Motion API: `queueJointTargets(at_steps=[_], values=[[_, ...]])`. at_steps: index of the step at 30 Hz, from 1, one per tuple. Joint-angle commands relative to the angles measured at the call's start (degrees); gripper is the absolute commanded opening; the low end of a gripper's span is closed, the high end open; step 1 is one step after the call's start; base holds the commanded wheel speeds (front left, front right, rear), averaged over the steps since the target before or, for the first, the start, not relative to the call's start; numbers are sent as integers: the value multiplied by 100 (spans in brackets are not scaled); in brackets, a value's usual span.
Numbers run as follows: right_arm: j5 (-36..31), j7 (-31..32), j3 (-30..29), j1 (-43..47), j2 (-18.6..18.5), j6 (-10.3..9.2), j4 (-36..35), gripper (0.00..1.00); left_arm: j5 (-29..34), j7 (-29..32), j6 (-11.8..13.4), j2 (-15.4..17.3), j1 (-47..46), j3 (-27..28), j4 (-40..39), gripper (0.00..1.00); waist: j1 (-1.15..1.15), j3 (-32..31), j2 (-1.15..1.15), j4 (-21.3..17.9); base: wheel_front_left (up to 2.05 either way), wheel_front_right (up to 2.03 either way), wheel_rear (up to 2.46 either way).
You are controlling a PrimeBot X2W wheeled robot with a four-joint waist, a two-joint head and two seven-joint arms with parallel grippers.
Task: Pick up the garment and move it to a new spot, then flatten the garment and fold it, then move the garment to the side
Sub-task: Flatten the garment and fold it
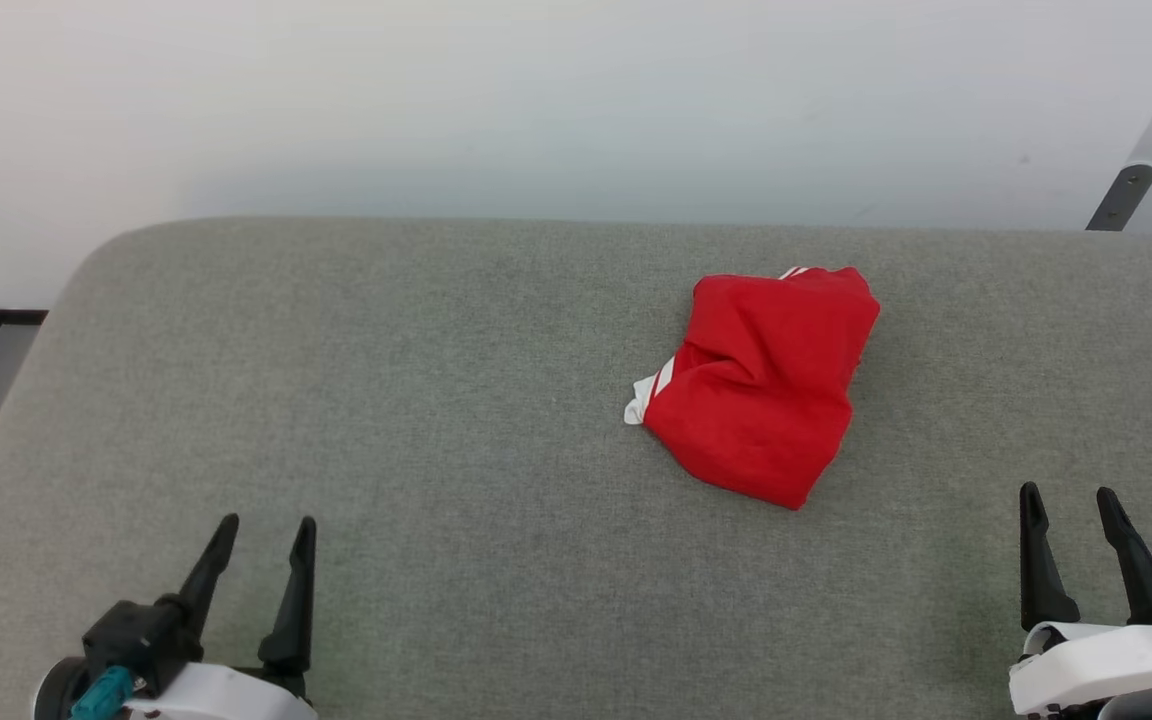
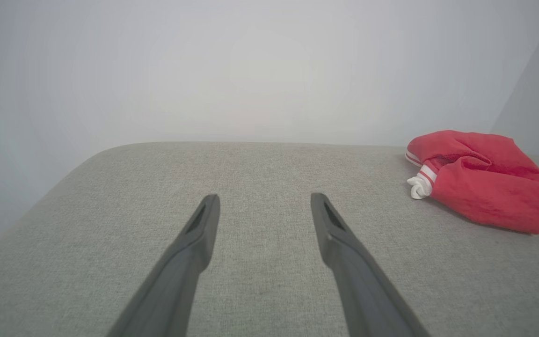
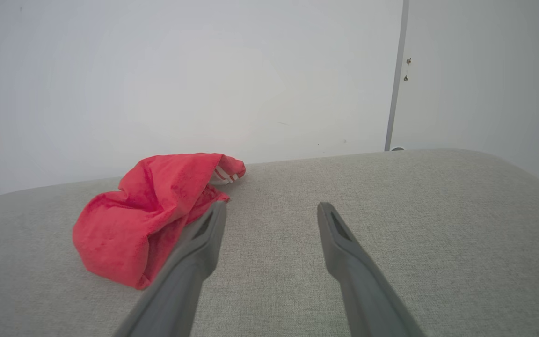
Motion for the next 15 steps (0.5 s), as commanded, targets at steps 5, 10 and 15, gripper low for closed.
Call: queueJointTargets(at_steps=[5, 10, 15], values=[[-32, -5, 0, 53, 37, 0, -1, 100, 122, -2, -47, -70, 90, 65, -19, 100, 0, -25, 0, -5, 0, 0, 0], [-43, -5, 36, 13, 51, 0, -6, 100, 141, -2, -40, -123, 110, 43, -38, 100, 0, -38, 0, -21, 0, 0, 0], [-29, -5, 86, -123, 78, 0, -35, 100, -168, -2, -41, -83, -76, -153, -76, 100, 0, 33, 0, -129, 0, 0, 0]])
